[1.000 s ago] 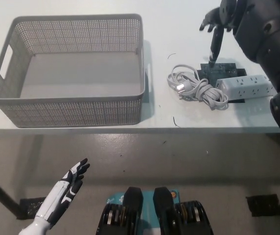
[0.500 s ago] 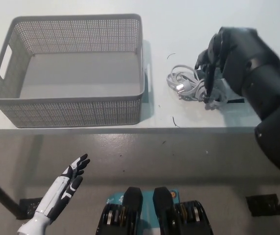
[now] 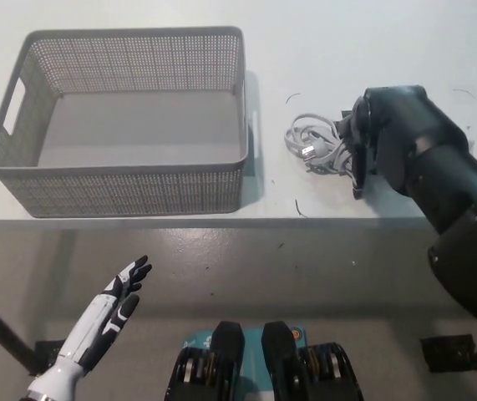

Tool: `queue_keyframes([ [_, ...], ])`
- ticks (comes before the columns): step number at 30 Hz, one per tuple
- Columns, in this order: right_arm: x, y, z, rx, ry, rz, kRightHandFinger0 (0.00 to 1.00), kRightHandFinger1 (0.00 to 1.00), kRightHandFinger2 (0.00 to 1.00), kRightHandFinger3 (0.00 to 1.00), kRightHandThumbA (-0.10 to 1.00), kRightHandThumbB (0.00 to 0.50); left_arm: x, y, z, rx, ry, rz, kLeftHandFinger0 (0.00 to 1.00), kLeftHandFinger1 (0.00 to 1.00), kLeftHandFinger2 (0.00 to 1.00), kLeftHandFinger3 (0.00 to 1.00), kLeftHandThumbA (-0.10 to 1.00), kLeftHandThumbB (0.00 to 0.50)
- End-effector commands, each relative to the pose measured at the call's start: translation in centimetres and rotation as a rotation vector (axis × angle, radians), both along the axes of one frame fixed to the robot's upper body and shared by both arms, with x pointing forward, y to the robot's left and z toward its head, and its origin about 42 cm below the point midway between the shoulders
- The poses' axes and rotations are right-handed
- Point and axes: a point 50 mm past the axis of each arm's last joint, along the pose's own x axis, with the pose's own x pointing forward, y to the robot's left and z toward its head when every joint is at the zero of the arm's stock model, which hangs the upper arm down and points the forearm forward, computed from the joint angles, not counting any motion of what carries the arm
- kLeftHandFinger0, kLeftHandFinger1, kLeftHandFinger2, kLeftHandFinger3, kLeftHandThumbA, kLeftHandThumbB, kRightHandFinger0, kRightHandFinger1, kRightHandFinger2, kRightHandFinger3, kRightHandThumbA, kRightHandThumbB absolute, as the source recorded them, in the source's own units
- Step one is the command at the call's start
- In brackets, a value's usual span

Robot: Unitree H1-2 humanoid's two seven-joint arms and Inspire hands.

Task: Use the right hand to pick up a power strip and put it into a container on the left side

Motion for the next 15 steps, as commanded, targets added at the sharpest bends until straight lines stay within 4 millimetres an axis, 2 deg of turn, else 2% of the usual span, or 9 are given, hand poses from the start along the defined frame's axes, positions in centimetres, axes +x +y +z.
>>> queue_keyframes([
  [1,-1.6,-4.2,-5.4,-0.133,0.066,-0.088,1.00,1.00,1.00,1.00,1.00,0.379,0.9,1.1,2.4,0.022,-0.097,-0.024,1.00,1.00,1.00,1.00,1.00,0.304],
  [3,-1.7,-4.8,-5.8,-0.176,0.030,-0.100,1.00,1.00,1.00,1.00,1.00,0.374,1.2,1.1,2.6,0.024,-0.102,-0.025,1.00,1.00,1.00,1.00,1.00,0.308],
  [4,-1.7,-5.4,-6.3,-0.196,-0.060,-0.091,1.00,1.00,1.00,1.00,1.00,0.187,1.3,1.1,2.7,0.029,-0.104,-0.025,1.00,1.00,1.00,1.00,1.00,0.315],
  [5,-1.7,-5.6,-6.4,-0.201,-0.093,-0.086,1.00,1.00,1.00,1.00,1.00,0.196,1.3,1.2,2.8,0.030,-0.104,-0.026,1.00,1.00,1.00,1.00,1.00,0.316],
  [6,-1.5,-6.3,-7.0,-0.116,-0.352,-0.037,0.67,0.78,0.89,1.00,0.35,0.198,1.5,1.2,2.9,0.035,-0.108,-0.031,1.00,1.00,1.00,1.00,1.00,0.314],
  [7,-1.5,-6.6,-7.0,-0.107,-0.422,-0.014,0.66,0.81,0.90,0.98,0.22,0.192,1.6,1.2,3.0,0.035,-0.108,-0.032,1.00,1.00,1.00,1.00,1.00,0.309],
  [8,-1.5,-6.8,-6.9,-0.104,-0.460,0.004,0.70,0.82,0.89,0.96,0.20,0.188,1.7,1.1,3.0,0.035,-0.108,-0.032,1.00,1.00,1.00,1.00,1.00,0.309],
  [10,-1.0,-7.1,-5.8,0.043,-0.557,-0.026,0.21,0.34,0.51,0.71,0.02,0.210,2.0,1.0,3.0,0.032,-0.111,-0.035,1.00,1.00,1.00,1.00,1.00,0.300],
  [15,-0.4,-7.2,-4.0,0.147,-0.668,-0.028,0.08,0.22,0.38,0.61,-0.10,0.221,1.9,0.8,2.9,0.038,-0.113,-0.038,1.00,1.00,1.00,1.00,1.00,0.278],
])
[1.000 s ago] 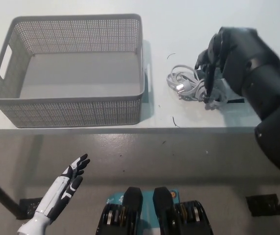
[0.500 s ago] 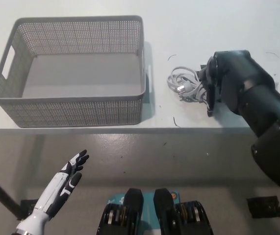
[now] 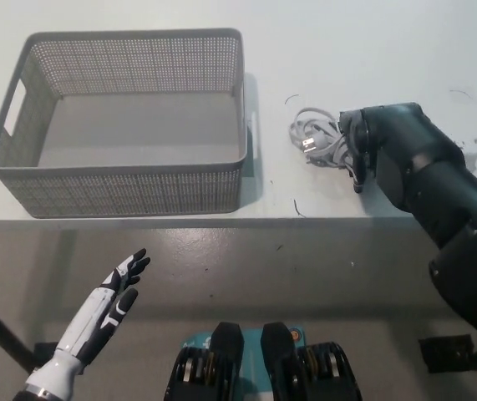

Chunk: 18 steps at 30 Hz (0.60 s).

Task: Use the right hand to pick up a power strip and put it into a container on the left side

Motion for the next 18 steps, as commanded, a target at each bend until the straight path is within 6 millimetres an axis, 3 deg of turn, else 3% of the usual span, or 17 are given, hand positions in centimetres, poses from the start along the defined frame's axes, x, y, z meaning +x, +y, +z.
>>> queue_keyframes([
  [1,-0.4,-6.9,-2.5,0.152,-0.476,-0.034,0.27,0.38,0.51,0.63,-0.10,0.230,1.5,0.7,2.5,0.034,-0.103,-0.034,1.00,1.00,1.00,1.00,1.00,0.273],
  [3,-0.3,-6.9,-2.0,0.159,-0.490,-0.033,0.31,0.39,0.50,0.61,-0.10,0.221,1.6,0.7,2.6,0.037,-0.104,-0.036,1.00,1.00,1.00,1.00,1.00,0.273],
  [5,-0.1,-7.1,-1.2,0.190,-0.535,-0.009,0.14,0.22,0.34,0.50,-0.10,0.252,1.8,0.7,2.8,0.043,-0.106,-0.042,1.00,1.00,1.00,1.00,1.00,0.263],
  [6,0.0,-7.1,-1.1,0.196,-0.549,-0.004,0.09,0.19,0.33,0.48,-0.10,0.255,1.8,0.7,2.8,0.043,-0.107,-0.045,1.00,1.00,1.00,1.00,1.00,0.262],
  [7,0.0,-7.2,-1.0,0.191,-0.565,0.006,0.00,0.09,0.25,0.41,-0.10,0.245,1.9,0.6,2.9,0.044,-0.108,-0.048,1.00,1.00,1.00,1.00,1.00,0.255],
  [9,0.1,-7.2,-0.5,0.187,-0.584,0.019,0.00,0.01,0.17,0.35,-0.10,0.212,2.0,0.6,2.9,0.043,-0.113,-0.055,1.00,1.00,1.00,1.00,1.00,0.242],
  [10,0.2,-7.0,-0.3,0.189,-0.592,0.024,0.00,0.03,0.19,0.34,-0.10,0.204,2.0,0.6,2.8,0.042,-0.116,-0.058,1.00,1.00,1.00,1.00,1.00,0.238],
  [11,0.2,-6.9,0.0,0.187,-0.599,0.028,0.02,0.07,0.23,0.44,-0.10,0.198,2.1,0.6,2.8,0.046,-0.116,-0.059,1.00,1.00,1.00,1.00,1.00,0.242],
  [12,0.3,-6.9,0.2,0.186,-0.602,0.030,0.02,0.08,0.24,0.47,-0.10,0.197,2.1,0.6,2.8,0.049,-0.116,-0.060,1.00,1.00,1.00,1.00,1.00,0.243],
  [13,0.5,-6.7,0.8,0.176,-0.619,0.047,0.04,0.11,0.27,0.45,-0.10,0.208,2.2,0.6,2.8,0.052,-0.118,-0.063,1.00,1.00,1.00,1.00,1.00,0.236],
  [14,0.7,-6.6,1.6,0.195,-0.649,0.066,0.00,0.00,0.14,0.35,-0.10,0.191,2.1,0.5,2.8,0.055,-0.117,-0.064,1.00,1.00,1.00,1.00,1.00,0.241],
  [15,0.8,-6.6,2.2,0.209,-0.663,0.071,0.00,0.00,0.14,0.34,-0.10,0.184,2.0,0.4,2.7,0.057,-0.115,-0.064,1.00,1.00,1.00,1.00,1.00,0.241],
  [16,1.0,-6.5,2.9,0.206,-0.666,0.074,0.14,0.13,0.27,0.55,-0.10,0.199,2.0,0.4,2.7,0.057,-0.120,-0.068,1.00,1.00,1.00,1.00,1.00,0.232],
  [17,1.2,-6.5,3.6,0.186,-0.683,0.087,0.20,0.20,0.34,0.59,-0.10,0.229,2.0,0.4,2.7,0.057,-0.121,-0.070,1.00,1.00,1.00,1.00,1.00,0.229],
  [18,1.4,-6.5,4.7,0.162,-0.723,0.121,0.14,0.15,0.29,0.52,-0.10,0.257,2.0,0.4,2.7,0.055,-0.123,-0.074,1.00,1.00,1.00,1.00,1.00,0.230],
])
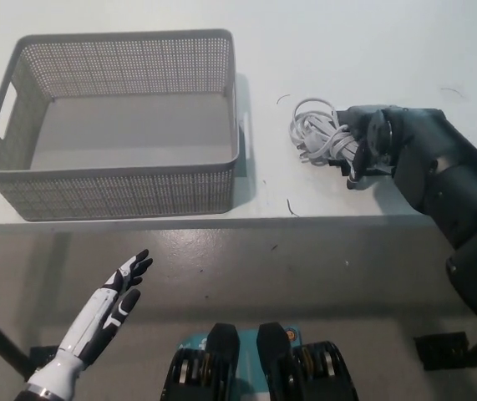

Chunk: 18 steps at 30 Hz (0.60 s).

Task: Use the right hand to pick up a power strip and put it into a container on the left side

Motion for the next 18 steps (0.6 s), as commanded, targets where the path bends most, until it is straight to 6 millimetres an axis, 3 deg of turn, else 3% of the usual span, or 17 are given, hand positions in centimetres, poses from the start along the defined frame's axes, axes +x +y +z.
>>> queue_keyframes([
  [1,1.4,-4.4,6.2,0.048,-0.715,0.082,0.02,0.05,0.20,0.47,-0.10,0.209,2.0,0.6,2.8,0.052,-0.127,-0.067,1.00,1.00,1.00,1.00,1.00,0.231],
  [2,1.6,-4.3,7.5,0.053,-0.744,0.101,0.00,0.01,0.08,0.34,-0.10,0.167,2.1,0.6,2.8,0.050,-0.128,-0.068,1.00,1.00,1.00,1.00,1.00,0.226],
  [3,1.7,-4.2,8.5,0.059,-0.758,0.110,0.00,0.00,0.07,0.31,-0.10,0.112,2.1,0.6,2.8,0.048,-0.128,-0.069,1.00,1.00,0.99,1.00,1.00,0.224],
  [4,1.9,-4.1,9.3,0.064,-0.765,0.114,0.00,0.02,0.10,0.33,-0.10,0.098,2.1,0.6,2.8,0.045,-0.128,-0.070,1.00,1.00,0.99,1.00,1.00,0.224],
  [5,2.0,-3.8,10.5,0.052,-0.793,0.131,0.00,0.10,0.27,0.43,-0.10,0.134,2.1,0.7,2.7,0.043,-0.128,-0.068,1.00,1.00,0.97,1.00,1.00,0.221],
  [6,2.1,-3.6,11.5,0.042,-0.819,0.146,0.00,0.12,0.36,0.47,-0.10,0.142,2.1,0.7,2.7,0.041,-0.129,-0.067,1.00,1.00,0.97,1.00,1.00,0.221],
  [7,2.3,-3.4,13.1,0.041,-0.839,0.157,0.01,0.17,0.53,0.60,-0.10,0.188,2.1,0.7,2.7,0.045,-0.128,-0.067,1.00,1.00,0.96,1.00,1.00,0.223],
  [8,2.3,-3.3,13.8,0.034,-0.843,0.165,0.00,0.15,0.48,0.55,-0.10,0.197,2.0,0.7,2.6,0.045,-0.127,-0.066,1.00,1.00,0.95,1.00,1.00,0.222],
  [9,2.4,-3.1,14.7,0.029,-0.844,0.170,0.00,0.10,0.36,0.58,-0.10,0.237,1.9,0.7,2.5,0.046,-0.126,-0.064,1.00,1.00,0.95,1.00,1.00,0.223],
  [10,2.4,-3.0,15.4,0.029,-0.851,0.175,0.00,0.05,0.29,0.57,-0.10,0.239,1.9,0.7,2.5,0.047,-0.127,-0.064,1.00,1.00,0.95,1.00,1.00,0.218],
  [11,2.5,-2.8,16.4,0.027,-0.871,0.183,0.00,0.01,0.23,0.51,-0.10,0.242,1.9,0.7,2.5,0.046,-0.131,-0.067,1.00,1.00,0.95,1.00,1.00,0.216],
  [12,2.5,-2.6,17.0,0.031,-0.881,0.191,0.00,0.00,0.17,0.44,-0.10,0.275,1.8,0.7,2.4,0.044,-0.129,-0.065,1.00,1.00,0.94,1.00,1.00,0.216],
  [13,2.5,-2.5,17.5,0.038,-0.888,0.196,0.00,0.00,0.15,0.38,-0.10,0.222,1.7,0.8,2.4,0.044,-0.127,-0.065,1.00,1.00,0.93,1.00,1.00,0.217],
  [14,2.5,-2.4,17.7,0.029,-0.897,0.202,0.00,0.00,0.10,0.30,-0.10,0.259,1.7,0.8,2.3,0.045,-0.125,-0.065,1.00,1.00,0.93,1.00,1.00,0.218],
  [15,2.5,-2.3,18.6,0.023,-0.912,0.212,0.00,0.00,0.06,0.21,-0.10,0.248,1.7,0.8,2.3,0.045,-0.120,-0.064,1.00,1.00,0.93,1.00,1.00,0.223],
  [16,2.4,-1.9,19.8,0.018,-0.937,0.224,0.00,0.00,0.08,0.22,-0.10,0.227,1.7,0.8,2.3,0.046,-0.120,-0.064,1.00,1.00,0.92,1.00,1.00,0.220],
  [18,2.4,-1.8,20.4,0.014,-0.939,0.225,0.00,0.01,0.14,0.23,-0.10,0.210,1.7,0.8,2.3,0.046,-0.121,-0.064,1.00,1.00,0.92,1.00,1.00,0.220],
])
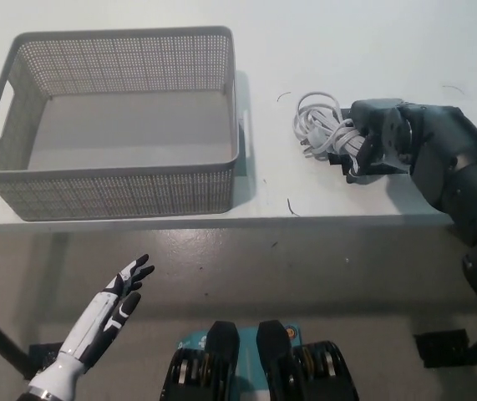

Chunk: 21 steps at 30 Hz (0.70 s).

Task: Use the right hand to pick up a power strip and put it into a container on the left side

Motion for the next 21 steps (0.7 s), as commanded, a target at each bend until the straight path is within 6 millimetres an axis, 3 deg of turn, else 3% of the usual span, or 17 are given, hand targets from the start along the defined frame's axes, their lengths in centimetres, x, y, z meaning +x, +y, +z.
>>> queue_keyframes([
  [1,2.0,-0.2,20.5,0.033,-0.912,0.158,0.00,0.01,0.22,0.26,-0.10,0.186,1.6,0.7,2.9,0.045,-0.148,-0.069,1.00,1.00,0.91,1.00,1.00,0.222],
  [2,2.0,0.0,21.0,0.036,-0.924,0.169,0.00,0.04,0.31,0.29,-0.10,0.181,1.6,0.7,2.8,0.045,-0.148,-0.067,1.00,1.00,0.91,1.00,1.00,0.222],
  [3,1.9,0.3,21.8,0.027,-0.937,0.173,0.00,0.13,0.54,0.35,-0.10,0.162,1.5,0.7,2.8,0.046,-0.146,-0.068,1.00,1.00,0.91,1.00,1.00,0.217],
  [4,1.8,0.6,22.5,0.016,-0.954,0.178,0.00,0.20,0.69,0.44,-0.10,0.154,1.5,0.7,2.8,0.046,-0.145,-0.069,1.00,1.00,0.91,1.00,1.00,0.222],
  [7,1.8,1.5,23.9,-0.017,-0.954,0.171,0.03,0.38,0.85,0.59,-0.10,0.152,1.4,0.7,2.7,0.043,-0.142,-0.069,1.00,1.00,0.92,1.00,1.00,0.223],
  [8,1.8,1.6,24.0,-0.019,-0.949,0.169,0.02,0.38,0.85,0.60,-0.10,0.153,1.4,0.8,2.7,0.042,-0.141,-0.068,1.00,1.00,0.92,1.00,1.00,0.223],
  [9,1.6,1.9,24.7,-0.022,-0.977,0.184,0.17,0.42,0.71,0.59,-0.10,0.190,1.4,0.7,2.7,0.039,-0.139,-0.068,1.00,1.00,0.92,1.00,1.00,0.232],
  [10,1.4,2.2,25.6,-0.022,-1.008,0.199,0.16,0.37,0.61,0.57,-0.10,0.204,1.4,0.7,2.6,0.034,-0.140,-0.069,1.00,1.00,0.91,1.00,1.00,0.226],
  [11,1.3,2.3,26.0,-0.019,-1.023,0.209,0.06,0.24,0.45,0.43,-0.10,0.202,1.4,0.7,2.6,0.034,-0.141,-0.069,1.00,1.00,0.91,1.00,1.00,0.225],
  [12,1.3,2.4,26.3,-0.015,-1.033,0.216,0.05,0.21,0.43,0.39,-0.10,0.201,1.4,0.7,2.6,0.037,-0.141,-0.069,1.00,1.00,0.91,1.00,1.00,0.225],
  [13,1.1,2.6,27.0,0.006,-1.055,0.234,0.00,0.05,0.48,0.34,-0.10,0.164,1.3,0.7,2.5,0.036,-0.138,-0.068,1.00,1.00,0.91,1.00,1.00,0.224],
  [14,1.0,2.6,27.2,0.011,-1.062,0.239,0.00,0.05,0.53,0.37,-0.10,0.159,1.2,0.7,2.5,0.036,-0.137,-0.068,1.00,1.00,0.91,1.00,1.00,0.225],
  [15,0.9,2.8,27.8,0.026,-1.071,0.238,0.00,0.08,0.65,0.47,-0.10,0.143,1.2,0.7,2.5,0.034,-0.137,-0.070,1.00,1.00,0.90,1.00,1.00,0.220],
  [16,0.8,3.0,28.5,0.023,-1.084,0.241,0.00,0.10,0.67,0.50,-0.10,0.131,1.2,0.7,2.5,0.034,-0.135,-0.070,1.00,1.00,0.90,1.00,1.00,0.220],
  [18,0.4,3.3,29.9,0.059,-1.108,0.252,0.00,0.08,0.71,0.51,-0.10,0.159,1.1,0.7,2.5,0.040,-0.127,-0.066,1.00,1.00,0.90,1.00,1.00,0.234],
  [19,0.3,3.5,30.4,0.065,-1.110,0.253,0.00,0.13,0.74,0.58,-0.10,0.154,1.0,0.7,2.4,0.043,-0.126,-0.067,1.00,1.00,0.90,1.00,1.00,0.231],
  [21,0.1,3.7,31.4,0.068,-1.123,0.260,0.00,0.15,0.70,0.54,-0.10,0.165,0.9,0.7,2.3,0.045,-0.126,-0.069,1.00,0.99,0.89,1.00,1.00,0.228],
])
